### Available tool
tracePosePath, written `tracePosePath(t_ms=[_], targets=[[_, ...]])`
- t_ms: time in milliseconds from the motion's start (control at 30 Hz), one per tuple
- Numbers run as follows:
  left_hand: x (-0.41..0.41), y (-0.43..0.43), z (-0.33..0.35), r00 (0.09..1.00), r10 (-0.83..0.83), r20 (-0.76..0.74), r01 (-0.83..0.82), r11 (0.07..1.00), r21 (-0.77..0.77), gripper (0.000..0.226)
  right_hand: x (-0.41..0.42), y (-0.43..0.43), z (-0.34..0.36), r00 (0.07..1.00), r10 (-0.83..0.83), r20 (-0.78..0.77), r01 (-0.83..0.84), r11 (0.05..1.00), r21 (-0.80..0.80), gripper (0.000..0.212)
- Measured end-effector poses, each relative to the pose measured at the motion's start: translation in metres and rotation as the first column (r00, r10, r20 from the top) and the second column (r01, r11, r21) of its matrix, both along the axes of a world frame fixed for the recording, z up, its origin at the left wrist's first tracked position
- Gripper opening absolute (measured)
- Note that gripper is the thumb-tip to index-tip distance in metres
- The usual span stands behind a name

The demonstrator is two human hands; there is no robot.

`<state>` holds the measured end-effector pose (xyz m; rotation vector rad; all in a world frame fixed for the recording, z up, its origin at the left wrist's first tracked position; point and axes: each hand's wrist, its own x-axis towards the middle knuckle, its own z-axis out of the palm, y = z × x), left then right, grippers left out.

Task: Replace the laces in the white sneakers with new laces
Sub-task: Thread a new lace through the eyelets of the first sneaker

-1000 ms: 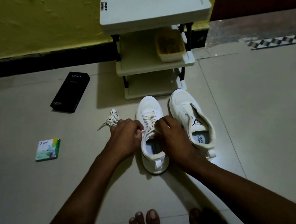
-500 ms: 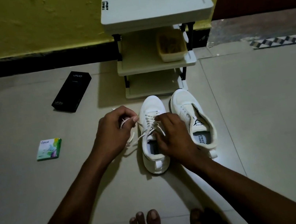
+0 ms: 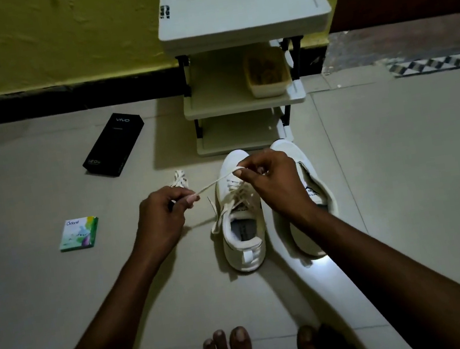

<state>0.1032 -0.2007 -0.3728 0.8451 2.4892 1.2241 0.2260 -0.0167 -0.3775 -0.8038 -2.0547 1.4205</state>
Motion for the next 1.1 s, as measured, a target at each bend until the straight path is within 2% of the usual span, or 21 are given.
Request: tracePosePath(t_ms=[100, 167, 233, 300, 400, 533, 633, 800, 1000, 1100], targets=[[0.006, 0.001, -0.008, 0.999, 0.029, -0.021, -0.031, 0.996, -0.086, 0.010, -0.002, 0.005, 0.000, 0.999, -0.008, 0.051, 0.008, 1.000, 0.002, 0.003], [0.012, 0.006, -0.005, 0.999, 0.043, -0.030, -0.046, 0.994, -0.098, 0.005, 0.000, 0.004, -0.002, 0.995, -0.012, 0.099, 0.012, 1.000, 0.003, 0.015], [0.017, 0.014, 0.000, 0.997, 0.040, 0.065, -0.036, 0.998, -0.057, 0.005, 0.008, 0.000, -0.002, 0.983, -0.019, 0.185, 0.000, 0.995, 0.102, 0.027], [0.023, 0.022, 0.004, 0.977, 0.019, 0.210, -0.018, 1.000, -0.005, 0.008, 0.017, -0.005, -0.001, 0.965, 0.004, 0.261, -0.065, 0.972, 0.225, 0.030], [0.033, 0.034, 0.004, 0.924, 0.023, 0.382, -0.054, 0.996, 0.070, 0.008, 0.028, -0.014, -0.005, 0.939, 0.095, 0.331, -0.185, 0.950, 0.253, 0.042], [0.049, 0.044, 0.003, 0.855, 0.042, 0.516, -0.120, 0.986, 0.118, 0.009, 0.036, -0.020, -0.015, 0.948, 0.055, 0.313, -0.149, 0.946, 0.288, 0.029], [0.059, 0.048, 0.001, 0.864, 0.073, 0.499, -0.124, 0.990, 0.070, 0.010, 0.039, -0.022, -0.022, 0.949, 0.002, 0.314, -0.077, 0.971, 0.227, 0.025], [0.069, 0.051, -0.010, 0.956, 0.120, 0.269, -0.117, 0.993, -0.026, 0.011, 0.043, -0.027, -0.023, 0.961, -0.008, 0.275, -0.024, 0.993, 0.114, 0.026], [0.072, 0.047, -0.011, 0.948, 0.093, 0.303, -0.105, 0.994, 0.024, 0.023, 0.045, -0.031, -0.025, 0.969, -0.081, 0.235, 0.054, 0.991, 0.119, 0.020], [0.074, 0.047, -0.011, 0.965, 0.071, 0.252, -0.077, 0.997, 0.017, 0.022, 0.046, -0.031, -0.023, 0.973, -0.104, 0.207, 0.087, 0.992, 0.090, 0.020]])
